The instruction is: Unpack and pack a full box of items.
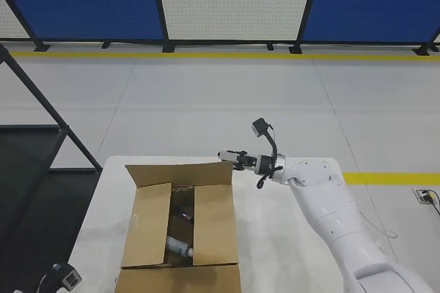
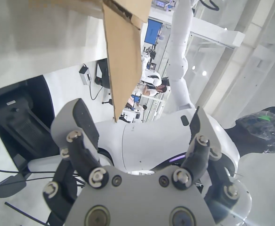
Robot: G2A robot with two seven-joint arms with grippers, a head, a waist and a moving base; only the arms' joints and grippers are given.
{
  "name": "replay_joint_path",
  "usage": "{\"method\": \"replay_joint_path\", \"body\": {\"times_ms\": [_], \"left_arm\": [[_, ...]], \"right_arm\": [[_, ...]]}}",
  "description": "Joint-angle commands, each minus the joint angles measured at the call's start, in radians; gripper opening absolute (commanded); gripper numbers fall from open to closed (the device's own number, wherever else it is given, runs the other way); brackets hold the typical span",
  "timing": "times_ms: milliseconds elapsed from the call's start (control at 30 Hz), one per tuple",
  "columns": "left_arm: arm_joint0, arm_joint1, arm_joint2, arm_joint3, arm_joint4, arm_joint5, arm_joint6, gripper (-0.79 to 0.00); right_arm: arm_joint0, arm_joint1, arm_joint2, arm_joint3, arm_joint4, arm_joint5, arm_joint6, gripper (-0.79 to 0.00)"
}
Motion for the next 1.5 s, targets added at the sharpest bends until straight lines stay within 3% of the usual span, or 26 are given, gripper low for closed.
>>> {"method": "replay_joint_path", "body": {"times_ms": [0, 200, 600, 1133, 1467], "left_arm": [[0.0, -0.002, 0.034, -0.012, 0.012, -0.007, 0.028, 0.0], [-0.006, -0.008, 0.07, -0.019, -0.064, 0.013, 0.08, 0.0], [-0.019, -0.019, 0.053, -0.052, -0.289, 0.102, 0.185, 0.0], [-0.057, -0.032, 0.057, -0.134, -0.377, 0.142, 0.41, 0.0], [-0.061, -0.04, 0.069, -0.142, -0.35, 0.117, 0.495, 0.0]], "right_arm": [[-0.002, 0.0, -0.003, -0.004, 0.001, 0.001, 0.0, 0.0], [-0.012, 0.001, -0.015, -0.01, 0.005, 0.001, -0.001, 0.0], [-0.029, -0.001, -0.054, -0.038, 0.012, 0.031, 0.045, 0.0], [-0.06, 0.022, -0.093, -0.111, 0.03, 0.077, 0.091, 0.0], [-0.134, 0.066, -0.095, -0.293, 0.108, 0.121, 0.135, 0.0]]}}
